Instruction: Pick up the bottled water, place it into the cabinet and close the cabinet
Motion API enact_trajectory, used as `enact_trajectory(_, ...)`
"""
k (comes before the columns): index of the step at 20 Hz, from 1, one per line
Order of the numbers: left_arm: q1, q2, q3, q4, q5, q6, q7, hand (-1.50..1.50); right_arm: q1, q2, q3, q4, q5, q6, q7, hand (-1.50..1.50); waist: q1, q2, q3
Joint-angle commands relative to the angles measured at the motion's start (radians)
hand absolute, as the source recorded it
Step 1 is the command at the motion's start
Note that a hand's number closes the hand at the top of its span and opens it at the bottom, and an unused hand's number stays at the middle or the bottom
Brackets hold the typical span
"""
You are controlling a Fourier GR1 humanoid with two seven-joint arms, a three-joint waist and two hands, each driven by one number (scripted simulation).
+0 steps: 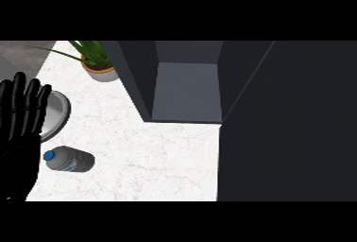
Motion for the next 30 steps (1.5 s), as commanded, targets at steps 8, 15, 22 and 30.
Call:
enact_trajectory(8,0.253,-0.043,0.222,-0.077,0.287,-0.015,0.038,-1.50,0.218,-0.004,0.144,-0.161,-0.122,0.139,0.103,-1.50,-0.005,-0.016,0.021)
enact_trajectory(15,0.391,0.002,0.331,-0.370,0.457,-0.015,0.237,-1.50,0.204,0.020,0.262,-0.355,-0.065,0.058,0.325,-1.50,-0.006,-0.010,0.022)
enact_trajectory(22,0.480,-0.013,0.440,-0.476,0.552,-0.050,0.282,-1.50,0.285,0.054,0.364,-0.407,0.027,0.033,0.315,-1.50,-0.002,-0.014,0.022)
enact_trajectory(30,0.494,-0.023,0.480,-0.476,0.588,-0.079,0.325,-1.50,0.295,0.070,0.480,-0.442,0.137,-0.022,0.357,-1.50,0.003,-0.018,0.021)
